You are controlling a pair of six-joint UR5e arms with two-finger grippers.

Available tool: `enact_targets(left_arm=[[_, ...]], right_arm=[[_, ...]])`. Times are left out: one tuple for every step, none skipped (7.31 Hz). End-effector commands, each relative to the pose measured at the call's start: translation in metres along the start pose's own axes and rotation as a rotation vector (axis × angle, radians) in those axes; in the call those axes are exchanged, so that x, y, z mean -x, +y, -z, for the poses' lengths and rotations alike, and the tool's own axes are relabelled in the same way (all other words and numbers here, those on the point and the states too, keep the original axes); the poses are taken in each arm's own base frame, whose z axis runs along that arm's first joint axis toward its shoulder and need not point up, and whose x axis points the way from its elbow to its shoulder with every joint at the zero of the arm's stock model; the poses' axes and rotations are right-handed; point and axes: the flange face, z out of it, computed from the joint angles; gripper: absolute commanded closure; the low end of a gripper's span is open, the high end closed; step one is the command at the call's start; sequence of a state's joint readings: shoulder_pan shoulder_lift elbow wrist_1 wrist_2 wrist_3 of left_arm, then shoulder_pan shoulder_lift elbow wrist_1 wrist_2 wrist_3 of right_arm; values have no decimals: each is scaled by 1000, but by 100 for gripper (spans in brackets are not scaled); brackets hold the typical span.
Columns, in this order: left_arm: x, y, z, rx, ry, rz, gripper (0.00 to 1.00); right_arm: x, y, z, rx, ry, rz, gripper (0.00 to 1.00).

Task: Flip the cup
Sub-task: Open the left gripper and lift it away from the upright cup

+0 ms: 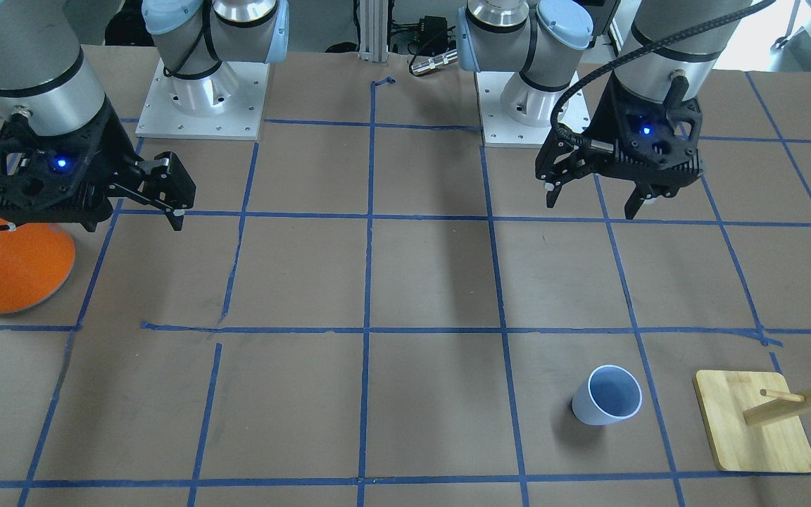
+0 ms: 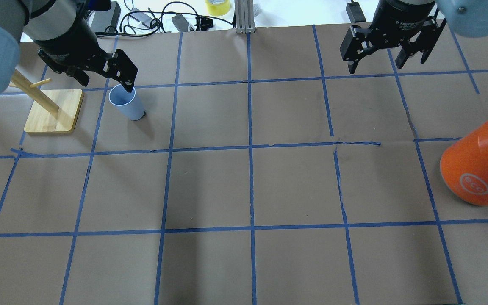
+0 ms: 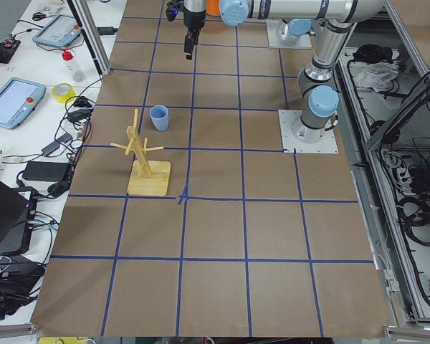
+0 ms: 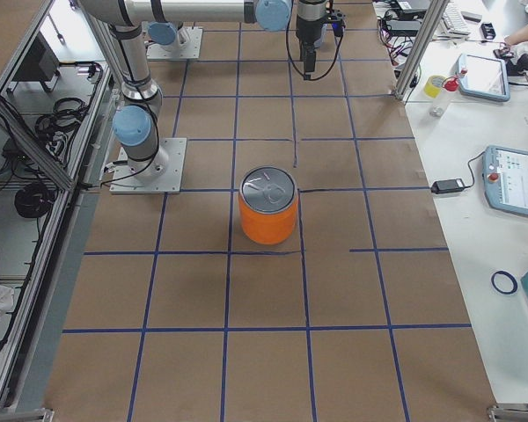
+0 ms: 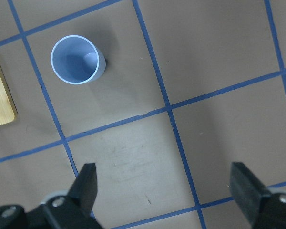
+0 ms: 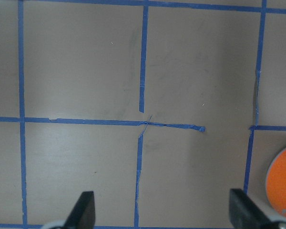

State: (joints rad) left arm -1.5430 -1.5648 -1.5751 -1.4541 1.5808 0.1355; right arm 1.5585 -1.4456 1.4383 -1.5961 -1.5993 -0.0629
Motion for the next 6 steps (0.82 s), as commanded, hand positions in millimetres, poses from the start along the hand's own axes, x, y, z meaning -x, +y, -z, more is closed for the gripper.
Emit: enact_targets(left_arm=[[-26,16,13,-18,-9,78,0],[-31,14,14,0,-10,68,0],[-29,-1,31,-4,-19,74,0],[-30,-16,35,5,1,135,0],[-30,-22,29,18,5,145,0],[-30,-22,27,24,4,145,0]], right_arm=[[0,0,0,0,1,0,0],[0,0,0,0,1,0,0],[0,0,0,0,1,0,0],[0,0,0,0,1,0,0],[0,1,-1,2,1,0,0],[0,2,-6,11,-2,0,0]])
